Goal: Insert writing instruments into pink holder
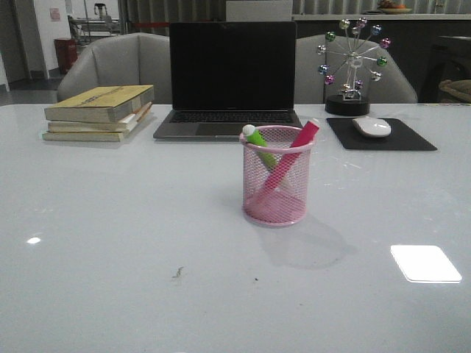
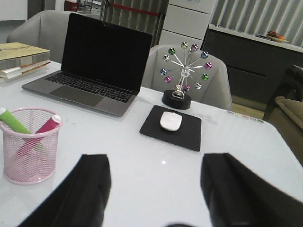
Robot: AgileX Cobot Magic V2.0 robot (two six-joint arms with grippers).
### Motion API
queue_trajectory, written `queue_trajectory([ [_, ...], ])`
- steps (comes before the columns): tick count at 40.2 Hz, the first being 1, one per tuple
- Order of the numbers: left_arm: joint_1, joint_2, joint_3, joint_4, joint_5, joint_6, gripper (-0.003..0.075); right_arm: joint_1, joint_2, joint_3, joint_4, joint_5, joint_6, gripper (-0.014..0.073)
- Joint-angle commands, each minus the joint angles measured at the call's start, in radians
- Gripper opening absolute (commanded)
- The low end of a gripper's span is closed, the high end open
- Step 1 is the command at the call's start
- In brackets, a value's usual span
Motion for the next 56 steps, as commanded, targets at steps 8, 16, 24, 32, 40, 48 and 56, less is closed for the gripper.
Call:
queue_trajectory([
  [8, 0.001, 0.011, -0.027, 0.000, -0.080, -0.011, 0.0400, -0.006, 0.009, -0.028, 0.004, -0.094, -0.011, 0.0519],
  [16, 0.001, 0.011, -0.027, 0.000, -0.083, -0.011, 0.0312, -0.006, 0.009, -0.028, 0.099, -0.091, -0.001, 0.0519],
  [24, 0.001, 0.011, -0.027, 0.000, -0.083, -0.011, 0.0206, -0.006, 0.009, -0.028, 0.102, -0.091, -0.001, 0.0518],
  [32, 0.001, 0.011, -0.027, 0.000, -0.083, -0.011, 0.0092, -0.006, 0.009, -0.029, 0.102, -0.104, -0.001, 0.0131],
  [40, 0.001, 0.011, -0.027, 0.000, -0.085, -0.011, 0.0091, -0.006, 0.009, -0.029, 0.103, -0.118, -0.001, 0.0087],
  [48, 0.001, 0.011, -0.027, 0.000, -0.083, -0.011, 0.0091, -0.006, 0.009, -0.029, 0.103, -0.117, -0.001, 0.0087],
  [56, 0.001, 0.011, -0.027, 0.000, -0.083, -0.011, 0.0091, -0.006, 0.009, -0.029, 0.103, -0.117, -0.001, 0.0087],
])
